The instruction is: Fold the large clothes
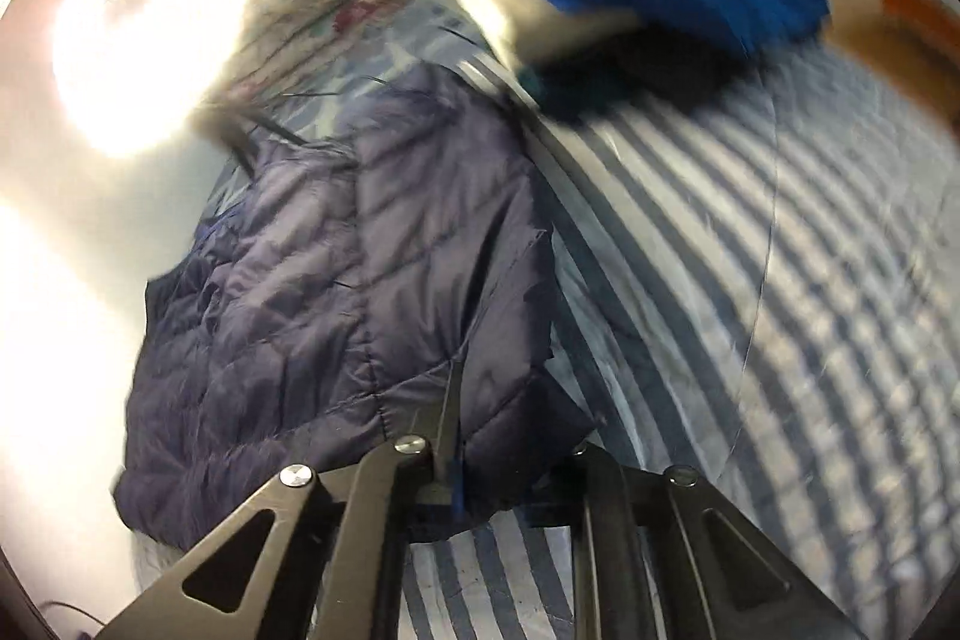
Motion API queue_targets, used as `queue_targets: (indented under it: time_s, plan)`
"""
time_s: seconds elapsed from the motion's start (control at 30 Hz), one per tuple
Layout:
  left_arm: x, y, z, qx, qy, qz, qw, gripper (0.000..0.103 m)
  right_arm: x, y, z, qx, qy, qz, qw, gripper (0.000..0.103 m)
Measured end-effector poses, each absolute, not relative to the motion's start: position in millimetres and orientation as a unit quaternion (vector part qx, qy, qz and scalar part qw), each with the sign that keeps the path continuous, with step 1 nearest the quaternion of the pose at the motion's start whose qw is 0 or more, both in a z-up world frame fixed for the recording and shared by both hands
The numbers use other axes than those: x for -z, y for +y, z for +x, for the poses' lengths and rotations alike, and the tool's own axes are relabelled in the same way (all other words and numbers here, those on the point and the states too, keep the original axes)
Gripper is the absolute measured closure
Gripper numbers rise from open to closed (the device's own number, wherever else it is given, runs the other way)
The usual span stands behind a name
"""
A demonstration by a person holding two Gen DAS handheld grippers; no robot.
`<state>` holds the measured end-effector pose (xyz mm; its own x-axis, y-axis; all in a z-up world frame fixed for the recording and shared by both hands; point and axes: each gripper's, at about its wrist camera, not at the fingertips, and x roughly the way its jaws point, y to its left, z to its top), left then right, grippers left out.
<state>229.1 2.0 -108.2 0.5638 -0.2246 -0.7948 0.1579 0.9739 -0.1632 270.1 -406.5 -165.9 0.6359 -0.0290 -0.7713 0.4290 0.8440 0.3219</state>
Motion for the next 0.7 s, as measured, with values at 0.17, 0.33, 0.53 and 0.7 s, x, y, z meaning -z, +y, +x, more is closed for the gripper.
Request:
queue_targets:
  time_s: [0.17, 0.33, 0.53, 0.7]
  plan:
    - [115, 11, 226, 0.119, 0.462, -0.051, 0.877, 0.058, 123, -379, 275, 0.119, 0.375, 0.183, 0.901, 0.097]
    - [107, 11, 223, 0.139, 0.448, -0.043, 0.882, 0.058, 87, -355, 282, 0.099, 0.348, 0.17, 0.917, 0.098]
    - [92, 12, 210, 0.164, 0.429, -0.038, 0.887, 0.058, 44, -299, 297, 0.055, 0.313, 0.11, 0.942, 0.098]
    - [92, 23, 206, 0.176, 0.441, -0.052, 0.878, 0.058, 25, -242, 319, 0.004, 0.301, 0.084, 0.95, 0.098]
